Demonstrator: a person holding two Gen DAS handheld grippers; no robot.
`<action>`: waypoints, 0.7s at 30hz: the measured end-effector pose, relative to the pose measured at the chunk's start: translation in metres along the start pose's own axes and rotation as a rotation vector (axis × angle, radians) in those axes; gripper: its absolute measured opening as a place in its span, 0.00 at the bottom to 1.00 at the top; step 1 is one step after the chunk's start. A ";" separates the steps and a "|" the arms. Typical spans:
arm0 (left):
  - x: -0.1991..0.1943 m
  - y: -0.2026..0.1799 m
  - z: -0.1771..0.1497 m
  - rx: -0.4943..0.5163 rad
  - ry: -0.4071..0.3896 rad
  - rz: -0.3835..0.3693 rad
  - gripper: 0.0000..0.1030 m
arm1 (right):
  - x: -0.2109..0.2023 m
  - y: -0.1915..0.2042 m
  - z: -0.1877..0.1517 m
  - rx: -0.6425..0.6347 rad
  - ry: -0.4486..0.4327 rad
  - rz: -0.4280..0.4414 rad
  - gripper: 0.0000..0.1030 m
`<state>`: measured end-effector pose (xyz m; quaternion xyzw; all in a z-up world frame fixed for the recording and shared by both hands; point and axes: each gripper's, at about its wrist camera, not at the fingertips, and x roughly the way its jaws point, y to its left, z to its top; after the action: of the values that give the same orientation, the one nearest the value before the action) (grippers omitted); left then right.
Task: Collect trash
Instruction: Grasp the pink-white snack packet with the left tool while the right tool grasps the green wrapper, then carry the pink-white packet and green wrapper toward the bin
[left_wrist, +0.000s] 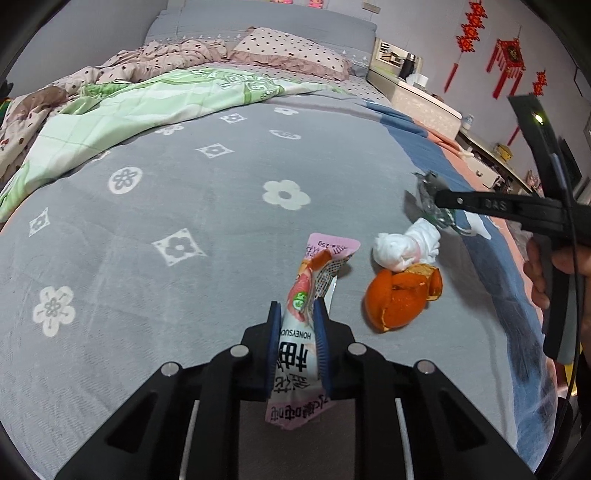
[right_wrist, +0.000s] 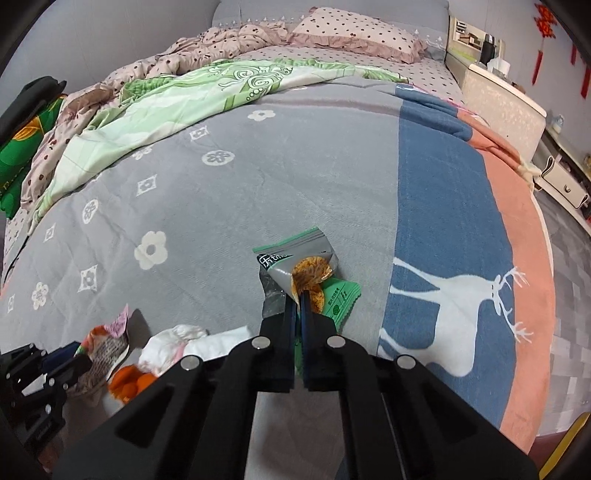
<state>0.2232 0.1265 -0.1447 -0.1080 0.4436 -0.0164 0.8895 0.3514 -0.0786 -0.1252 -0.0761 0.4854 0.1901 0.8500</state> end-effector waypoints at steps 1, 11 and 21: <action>-0.002 0.001 0.000 -0.006 -0.002 0.000 0.16 | -0.003 0.000 -0.002 0.003 -0.003 -0.003 0.02; -0.036 -0.003 0.003 -0.006 -0.059 0.009 0.16 | -0.061 -0.013 -0.017 0.060 -0.091 0.014 0.03; -0.088 -0.047 0.014 0.049 -0.162 -0.025 0.16 | -0.154 -0.046 -0.036 0.131 -0.229 0.010 0.03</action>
<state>0.1844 0.0938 -0.0572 -0.0928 0.3682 -0.0294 0.9246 0.2703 -0.1705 -0.0151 0.0043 0.3967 0.1695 0.9021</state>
